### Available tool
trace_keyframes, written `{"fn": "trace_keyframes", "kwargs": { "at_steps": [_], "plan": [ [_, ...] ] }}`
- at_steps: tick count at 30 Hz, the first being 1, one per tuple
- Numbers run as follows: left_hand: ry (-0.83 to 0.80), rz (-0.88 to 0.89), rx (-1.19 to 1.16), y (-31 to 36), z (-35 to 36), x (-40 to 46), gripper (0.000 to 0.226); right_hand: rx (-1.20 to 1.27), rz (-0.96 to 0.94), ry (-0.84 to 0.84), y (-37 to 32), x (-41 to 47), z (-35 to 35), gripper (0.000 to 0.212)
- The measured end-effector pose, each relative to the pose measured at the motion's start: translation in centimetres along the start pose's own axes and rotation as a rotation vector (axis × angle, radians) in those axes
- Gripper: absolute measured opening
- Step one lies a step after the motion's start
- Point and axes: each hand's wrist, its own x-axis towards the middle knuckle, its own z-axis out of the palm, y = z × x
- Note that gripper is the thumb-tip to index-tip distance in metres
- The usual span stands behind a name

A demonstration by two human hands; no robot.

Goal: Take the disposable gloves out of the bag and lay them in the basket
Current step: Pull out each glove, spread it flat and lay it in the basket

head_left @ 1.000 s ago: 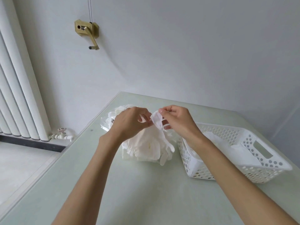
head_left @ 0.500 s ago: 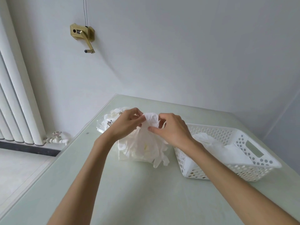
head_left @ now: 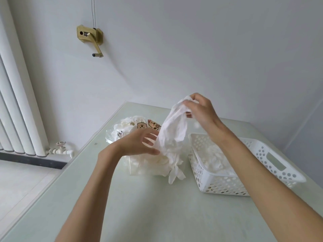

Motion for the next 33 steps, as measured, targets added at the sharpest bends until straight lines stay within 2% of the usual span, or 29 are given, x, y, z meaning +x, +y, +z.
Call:
{"fn": "trace_keyframes", "kwargs": {
  "at_steps": [3, 4, 7, 9, 11, 12, 14, 16, 18, 20, 23, 27, 30, 31, 33],
  "plan": [
    [-0.07, -0.042, 0.004, -0.1, -0.2, -0.1, 0.058, 0.072, 0.049, -0.191, -0.5, -0.6, -0.6, 0.025],
    [-0.083, -0.038, 0.01, 0.2, -0.3, -0.2, 0.062, 0.115, 0.052, -0.207, -0.4, -0.8, -0.9, 0.028],
    [-0.155, 0.096, -0.044, 1.4, -1.0, -1.6, 0.068, 0.349, 0.119, -0.254, 0.2, -1.5, -1.6, 0.024],
    [-0.25, 0.217, -0.11, 2.7, -1.3, -2.8, 0.066, 0.52, 0.204, -0.279, 0.6, -2.2, -2.3, 0.014],
    [-0.29, 0.262, -0.2, 4.4, -1.2, -3.5, 0.052, 0.65, 0.24, -0.289, 0.9, -3.1, -2.7, 0.022],
    [-0.271, 0.28, -0.222, 5.0, -0.8, -3.5, 0.049, 0.703, 0.247, -0.286, 0.9, -3.5, -2.9, 0.034],
    [-0.149, 0.295, -0.232, 5.9, 0.5, -2.5, 0.058, 0.779, 0.238, -0.288, 1.0, -4.2, -3.5, 0.052],
    [-0.024, 0.256, -0.29, 6.7, 2.0, -1.5, 0.05, 0.774, 0.225, -0.289, 1.4, -4.8, -4.2, 0.052],
    [0.047, 0.194, -0.327, 7.5, 3.3, -0.9, 0.035, 0.67, 0.178, -0.291, 2.2, -5.3, -5.2, 0.036],
    [0.096, 0.154, -0.334, 8.4, 3.6, -0.4, 0.031, 0.497, 0.116, -0.291, 3.3, -5.4, -6.6, 0.007],
    [0.067, 0.082, -0.306, 10.0, 3.3, 0.7, 0.033, 0.36, 0.116, -0.25, 5.0, -5.5, -9.7, 0.025],
    [-0.116, 0.036, -0.26, 11.8, 4.1, 2.2, 0.029, 0.19, 0.122, 0.042, 6.6, -5.3, -13.1, 0.026],
    [-0.042, -0.003, -0.454, 12.6, 6.1, 4.0, 0.029, -0.116, 0.04, 0.336, 7.7, -4.8, -14.6, 0.029],
    [0.011, -0.03, -0.537, 12.8, 6.8, 4.7, 0.028, -0.197, -0.025, 0.378, 7.4, -4.9, -14.8, 0.031],
    [0.085, -0.085, -0.659, 13.2, 8.0, 5.8, 0.025, -0.19, -0.133, 0.274, 6.1, -5.8, -14.9, 0.039]
  ]
}}
